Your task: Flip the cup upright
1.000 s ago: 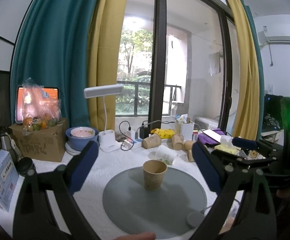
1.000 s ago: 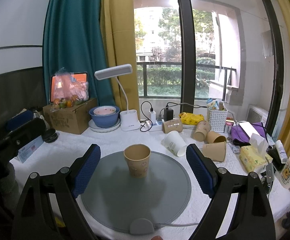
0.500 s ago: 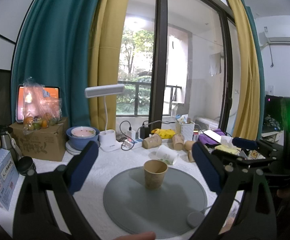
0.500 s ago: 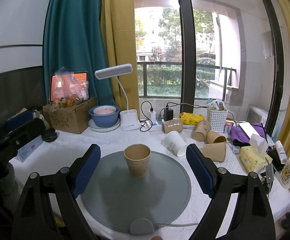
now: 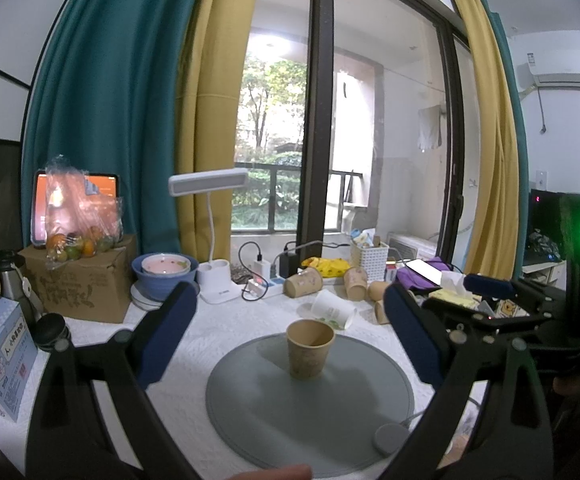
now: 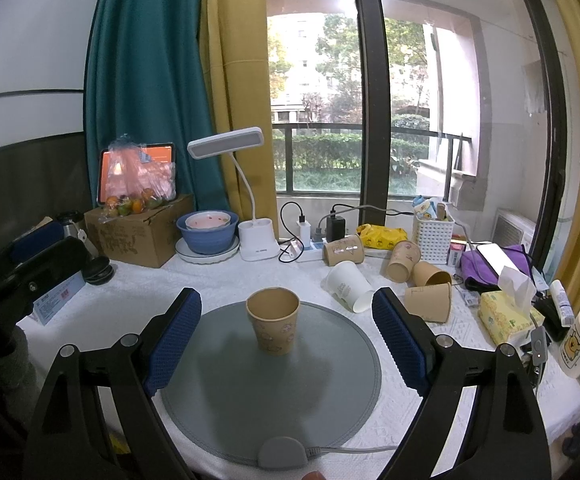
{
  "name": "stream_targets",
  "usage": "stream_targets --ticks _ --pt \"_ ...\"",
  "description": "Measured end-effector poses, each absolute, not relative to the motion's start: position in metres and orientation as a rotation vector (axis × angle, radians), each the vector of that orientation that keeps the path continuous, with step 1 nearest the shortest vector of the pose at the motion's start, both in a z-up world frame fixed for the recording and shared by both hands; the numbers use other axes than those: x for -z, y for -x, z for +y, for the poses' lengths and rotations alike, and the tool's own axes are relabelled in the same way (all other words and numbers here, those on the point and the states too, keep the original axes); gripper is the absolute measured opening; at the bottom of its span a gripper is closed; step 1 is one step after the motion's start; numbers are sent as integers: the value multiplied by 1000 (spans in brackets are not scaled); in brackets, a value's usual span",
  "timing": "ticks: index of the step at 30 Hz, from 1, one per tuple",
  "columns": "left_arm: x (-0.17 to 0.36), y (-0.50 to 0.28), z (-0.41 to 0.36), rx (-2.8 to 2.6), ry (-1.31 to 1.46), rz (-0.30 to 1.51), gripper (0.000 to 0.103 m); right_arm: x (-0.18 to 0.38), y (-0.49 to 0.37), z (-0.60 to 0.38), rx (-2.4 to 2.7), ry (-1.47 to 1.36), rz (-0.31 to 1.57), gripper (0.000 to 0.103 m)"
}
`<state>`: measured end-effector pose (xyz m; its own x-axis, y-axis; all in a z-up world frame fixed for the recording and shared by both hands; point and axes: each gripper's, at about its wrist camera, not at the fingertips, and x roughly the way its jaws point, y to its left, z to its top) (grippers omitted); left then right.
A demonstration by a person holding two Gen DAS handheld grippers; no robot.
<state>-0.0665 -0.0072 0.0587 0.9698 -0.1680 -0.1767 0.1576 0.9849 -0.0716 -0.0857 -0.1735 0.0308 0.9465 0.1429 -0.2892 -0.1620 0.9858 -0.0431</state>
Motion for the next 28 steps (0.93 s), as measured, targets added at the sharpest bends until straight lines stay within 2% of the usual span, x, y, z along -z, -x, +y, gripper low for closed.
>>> stream_targets --ticks 28 --pt "-50 61 -13 172 70 189 96 -23 83 -177 -171 65 301 90"
